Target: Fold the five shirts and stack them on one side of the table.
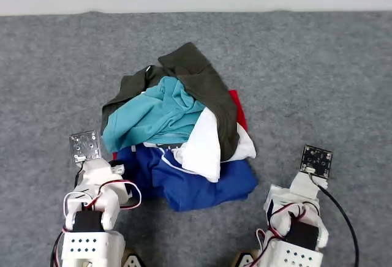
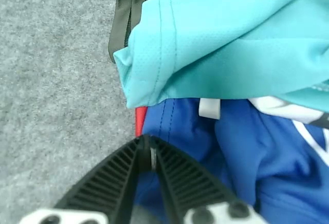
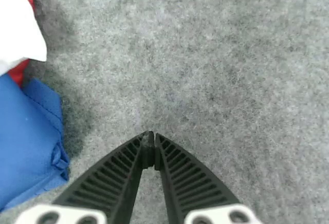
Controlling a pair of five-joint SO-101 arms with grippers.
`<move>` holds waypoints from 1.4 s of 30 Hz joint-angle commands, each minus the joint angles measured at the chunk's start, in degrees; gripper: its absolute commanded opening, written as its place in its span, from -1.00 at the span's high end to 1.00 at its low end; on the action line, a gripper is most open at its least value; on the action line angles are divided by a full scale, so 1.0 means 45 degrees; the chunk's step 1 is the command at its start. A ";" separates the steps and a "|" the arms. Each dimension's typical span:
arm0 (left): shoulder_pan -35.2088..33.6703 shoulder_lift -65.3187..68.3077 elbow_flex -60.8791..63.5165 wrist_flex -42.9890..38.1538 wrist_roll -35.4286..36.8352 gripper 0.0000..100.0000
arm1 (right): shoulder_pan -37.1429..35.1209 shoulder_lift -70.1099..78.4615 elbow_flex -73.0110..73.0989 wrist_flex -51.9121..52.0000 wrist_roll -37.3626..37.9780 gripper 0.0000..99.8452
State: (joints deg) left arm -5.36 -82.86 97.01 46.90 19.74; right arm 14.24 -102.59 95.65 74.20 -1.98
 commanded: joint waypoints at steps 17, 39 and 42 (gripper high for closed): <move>0.0938 -0.0195 -0.0303 -0.0020 0.0078 0.99 | 0.0088 -0.0088 0.0176 0.0049 -0.0059 0.98; 0.5802 -0.0195 -0.0557 0.0020 -0.0742 0.98 | 0.0088 -0.0088 0.0176 0.0049 -0.0059 0.98; 0.5783 -0.0195 -0.0967 0.0039 -0.3849 0.98 | 0.0088 -0.0088 0.0176 0.0049 -0.0059 0.98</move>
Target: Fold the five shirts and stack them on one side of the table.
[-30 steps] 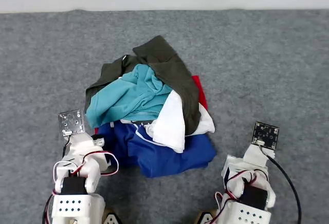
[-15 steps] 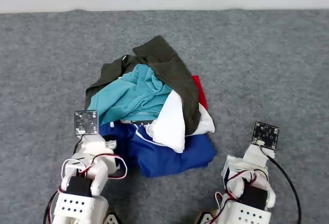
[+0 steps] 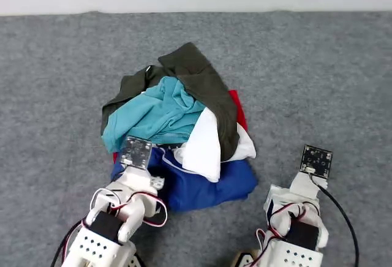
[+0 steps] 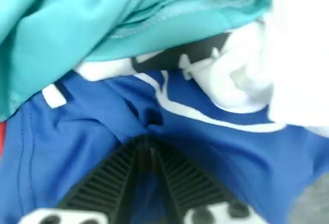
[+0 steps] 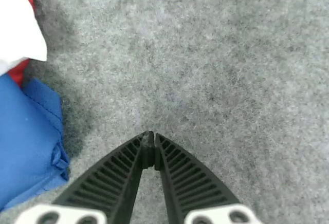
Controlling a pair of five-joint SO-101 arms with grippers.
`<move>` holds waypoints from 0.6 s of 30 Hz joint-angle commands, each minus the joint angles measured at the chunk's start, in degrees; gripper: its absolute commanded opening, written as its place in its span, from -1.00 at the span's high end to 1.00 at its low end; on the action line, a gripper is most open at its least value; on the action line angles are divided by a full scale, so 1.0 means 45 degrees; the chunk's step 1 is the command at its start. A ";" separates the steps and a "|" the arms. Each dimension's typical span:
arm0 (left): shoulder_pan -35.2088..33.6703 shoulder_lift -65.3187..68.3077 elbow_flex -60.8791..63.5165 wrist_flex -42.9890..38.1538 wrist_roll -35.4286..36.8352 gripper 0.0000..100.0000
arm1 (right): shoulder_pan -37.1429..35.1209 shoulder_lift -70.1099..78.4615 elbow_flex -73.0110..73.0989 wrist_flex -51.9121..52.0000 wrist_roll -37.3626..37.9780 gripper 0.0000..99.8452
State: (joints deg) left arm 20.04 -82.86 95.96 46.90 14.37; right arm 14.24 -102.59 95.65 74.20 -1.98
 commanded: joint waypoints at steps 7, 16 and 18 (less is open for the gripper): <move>-0.0020 -0.0195 -0.1006 0.0840 -0.8342 0.98 | 0.0088 -0.0088 0.0176 0.0049 -0.0059 0.98; -0.2208 -0.0117 -0.3878 0.2501 -0.8381 0.99 | 0.0088 -0.0088 0.0176 0.0049 -0.0059 0.98; -0.2618 -0.0059 -0.5070 0.3810 -0.8342 0.99 | 0.0088 -0.0088 0.0176 0.0049 -0.0059 0.98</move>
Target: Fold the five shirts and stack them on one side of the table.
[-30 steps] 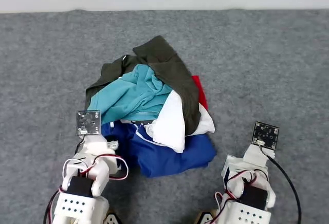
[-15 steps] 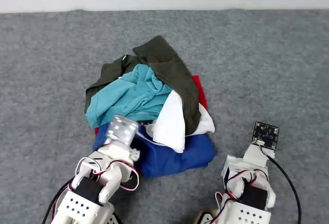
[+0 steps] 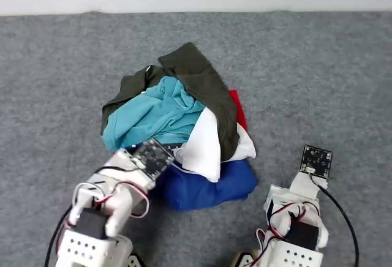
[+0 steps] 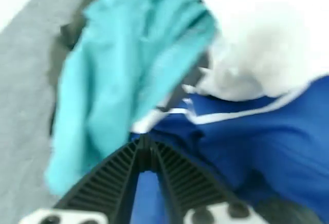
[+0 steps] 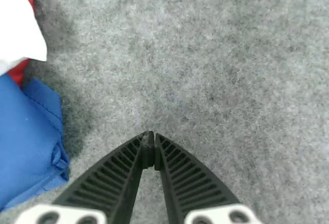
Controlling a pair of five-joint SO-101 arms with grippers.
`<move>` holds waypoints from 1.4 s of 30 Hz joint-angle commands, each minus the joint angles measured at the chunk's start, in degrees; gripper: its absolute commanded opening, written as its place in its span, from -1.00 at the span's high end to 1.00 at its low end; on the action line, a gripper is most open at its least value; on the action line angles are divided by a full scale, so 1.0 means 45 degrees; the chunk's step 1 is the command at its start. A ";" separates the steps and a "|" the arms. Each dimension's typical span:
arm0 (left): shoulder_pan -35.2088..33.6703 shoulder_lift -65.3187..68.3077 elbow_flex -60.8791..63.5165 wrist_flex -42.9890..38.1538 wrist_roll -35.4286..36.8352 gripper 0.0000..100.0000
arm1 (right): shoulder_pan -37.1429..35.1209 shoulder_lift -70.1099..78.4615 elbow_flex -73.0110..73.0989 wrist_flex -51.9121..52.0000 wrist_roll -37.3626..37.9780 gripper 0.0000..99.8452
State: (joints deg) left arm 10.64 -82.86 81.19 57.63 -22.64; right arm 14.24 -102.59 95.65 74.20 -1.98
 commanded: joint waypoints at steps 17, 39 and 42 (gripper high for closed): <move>-0.0234 1.1663 -1.4056 0.8029 -0.2930 0.98 | 0.0088 -0.0088 0.0176 0.0049 -0.0059 0.98; 0.0586 1.6430 -1.4115 0.4239 -0.6115 0.32 | 0.0088 -0.0088 0.0176 0.0049 -0.0059 0.98; 0.0586 1.7602 -1.4369 0.3165 -0.5744 0.32 | 0.0088 -0.0088 0.0176 0.0049 -0.0059 0.98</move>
State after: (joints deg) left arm 12.66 -6.64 18.15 76.44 -50.07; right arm 14.24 -102.59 95.65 74.20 -1.98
